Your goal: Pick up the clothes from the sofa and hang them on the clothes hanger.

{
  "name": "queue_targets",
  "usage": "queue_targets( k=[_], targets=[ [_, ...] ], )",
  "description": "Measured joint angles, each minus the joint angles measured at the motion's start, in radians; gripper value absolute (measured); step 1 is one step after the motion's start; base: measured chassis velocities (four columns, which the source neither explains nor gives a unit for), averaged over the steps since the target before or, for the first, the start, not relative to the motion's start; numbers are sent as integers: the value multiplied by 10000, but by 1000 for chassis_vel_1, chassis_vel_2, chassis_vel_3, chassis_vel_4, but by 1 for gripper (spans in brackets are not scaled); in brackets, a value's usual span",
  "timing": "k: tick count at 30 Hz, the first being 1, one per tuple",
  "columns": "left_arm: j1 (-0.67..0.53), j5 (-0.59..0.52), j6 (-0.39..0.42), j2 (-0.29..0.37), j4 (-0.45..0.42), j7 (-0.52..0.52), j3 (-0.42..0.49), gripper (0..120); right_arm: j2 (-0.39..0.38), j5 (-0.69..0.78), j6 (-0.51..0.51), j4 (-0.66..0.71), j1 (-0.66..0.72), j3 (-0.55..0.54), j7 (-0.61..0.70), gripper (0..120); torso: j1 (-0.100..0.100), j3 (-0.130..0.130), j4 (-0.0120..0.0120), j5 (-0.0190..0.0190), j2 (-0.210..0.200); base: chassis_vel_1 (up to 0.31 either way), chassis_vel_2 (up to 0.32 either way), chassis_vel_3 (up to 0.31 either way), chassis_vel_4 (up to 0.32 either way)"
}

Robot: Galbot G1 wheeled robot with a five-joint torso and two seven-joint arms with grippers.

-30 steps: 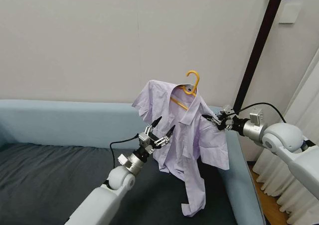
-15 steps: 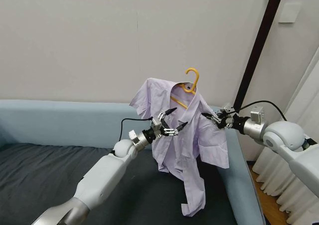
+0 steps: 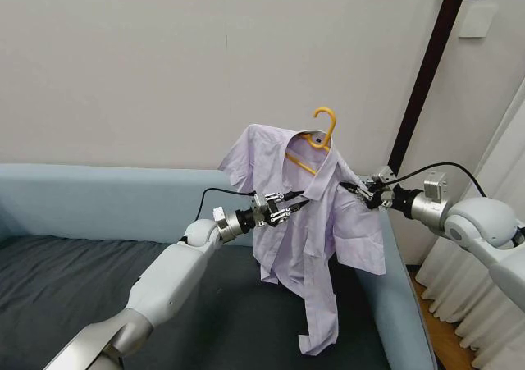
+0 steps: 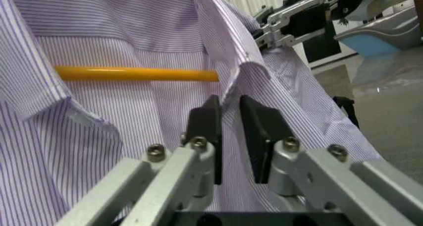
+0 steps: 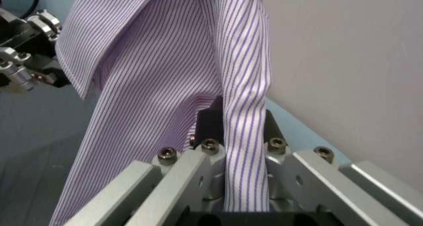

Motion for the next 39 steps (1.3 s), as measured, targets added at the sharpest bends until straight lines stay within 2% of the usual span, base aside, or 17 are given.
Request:
queue_targets(
  k=[2,3,4,10,13,17,26,30,36,39],
  targets=[
    [2,-3,0,-1,-12,0,0,9,-10,2,14,1,-12,12,1,1,0,0,0,0,0,0,0,0,0],
    [11,-8,-12,15,-68,-18,-3,2,-20,2,38,8,-35,26,6,1,0,0,0,0,0,0,0,0,0],
    [16,-10,-29,32,-101,-45,-9,0,-24,2,45,17,-52,34,7,1,0,0,0,0,0,0,0,0,0],
    [71,-29,-278,305,-652,-729,-113,0,-60,3,61,78,-181,173,30,1,0,-1,1,-1,0,0,0,0,0],
    [62,38,-361,551,-1344,-1513,-271,0,-132,-56,36,89,-159,228,132,1,0,-1,1,0,0,0,0,0,0],
    [-200,276,-379,706,-1722,-2133,-454,0,-269,-4,-121,141,-10,298,75,1,0,-1,2,0,0,0,0,0,0],
    [-650,366,-469,734,-1767,-2361,-496,0,-953,1013,-935,341,877,466,-457,1,0,-1,2,0,0,0,0,0,0],
    [-620,314,-580,397,-1478,-2232,-321,0,-1482,1157,-1385,360,1627,166,-930,1,0,-1,-2,1,0,0,0,0,0],
    [-546,340,-659,51,-1339,-2344,-160,0,-1812,1272,-1815,332,2180,-96,-1340,1,0,-2,-1,0,1,0,0,0,0],
    [-284,479,-737,-106,-1366,-2962,-27,0,-1875,1272,-1960,386,2227,-140,-1432,1,-1,-2,-3,3,0,0,0,0,0]
  ],
)
